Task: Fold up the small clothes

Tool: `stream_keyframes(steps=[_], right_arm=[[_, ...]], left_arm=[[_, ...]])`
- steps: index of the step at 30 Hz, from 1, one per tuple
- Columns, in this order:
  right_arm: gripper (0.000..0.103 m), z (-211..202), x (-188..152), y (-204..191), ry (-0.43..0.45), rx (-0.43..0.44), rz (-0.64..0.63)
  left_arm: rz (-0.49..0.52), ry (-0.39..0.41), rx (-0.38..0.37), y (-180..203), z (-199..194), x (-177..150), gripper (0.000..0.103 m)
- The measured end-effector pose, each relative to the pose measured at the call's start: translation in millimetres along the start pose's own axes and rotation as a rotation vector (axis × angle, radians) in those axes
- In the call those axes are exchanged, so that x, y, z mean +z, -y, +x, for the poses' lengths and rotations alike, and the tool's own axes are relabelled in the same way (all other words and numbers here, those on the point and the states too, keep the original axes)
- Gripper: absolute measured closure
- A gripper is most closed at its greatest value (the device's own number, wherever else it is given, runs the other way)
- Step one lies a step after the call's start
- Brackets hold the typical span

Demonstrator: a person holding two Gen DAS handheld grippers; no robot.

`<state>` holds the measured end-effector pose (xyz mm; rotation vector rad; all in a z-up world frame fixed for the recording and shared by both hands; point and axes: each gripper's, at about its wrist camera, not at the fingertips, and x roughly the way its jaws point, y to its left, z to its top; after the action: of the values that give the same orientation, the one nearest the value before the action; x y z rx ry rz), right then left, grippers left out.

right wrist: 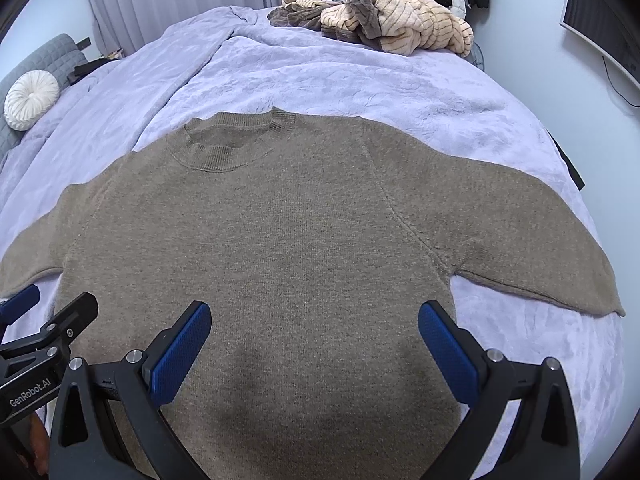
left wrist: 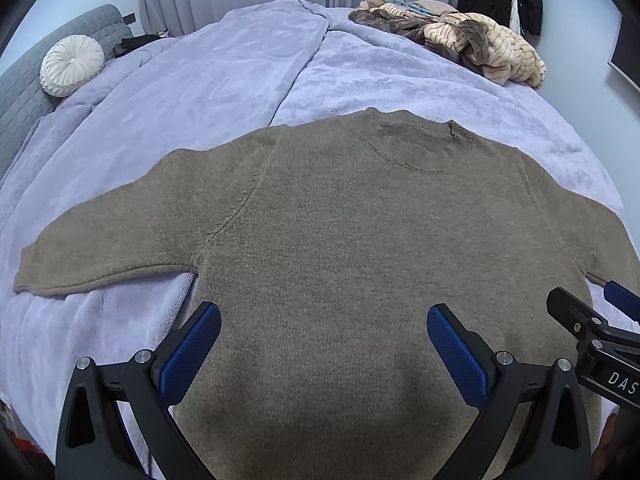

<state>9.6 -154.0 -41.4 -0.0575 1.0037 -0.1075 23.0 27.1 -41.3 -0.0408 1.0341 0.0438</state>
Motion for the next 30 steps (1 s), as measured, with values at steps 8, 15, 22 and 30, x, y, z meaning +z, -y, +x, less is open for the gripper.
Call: stream_keyframes(steps=[8,15,22,30], right_arm=[[0.0,5,3,-5,-0.012,-0.002,-0.005],[0.0,7,4,-8,-0.016,0.001,0.001],[0.0,7,4,-9,-0.016,-0.002,0.002],[0.0,1,1,-16,-0.015,0.017,-0.011]], left_arm=[[-0.003,-0.006,-0.009,-2,4,3,0.0],[-0.011,-0.014,-0.018,-5,10,6,0.0],[-0.013,-0.015,-0.027,-7,11,5,0.0],[-0.024,-0.013,-0.044,-32,15,3,0.0]])
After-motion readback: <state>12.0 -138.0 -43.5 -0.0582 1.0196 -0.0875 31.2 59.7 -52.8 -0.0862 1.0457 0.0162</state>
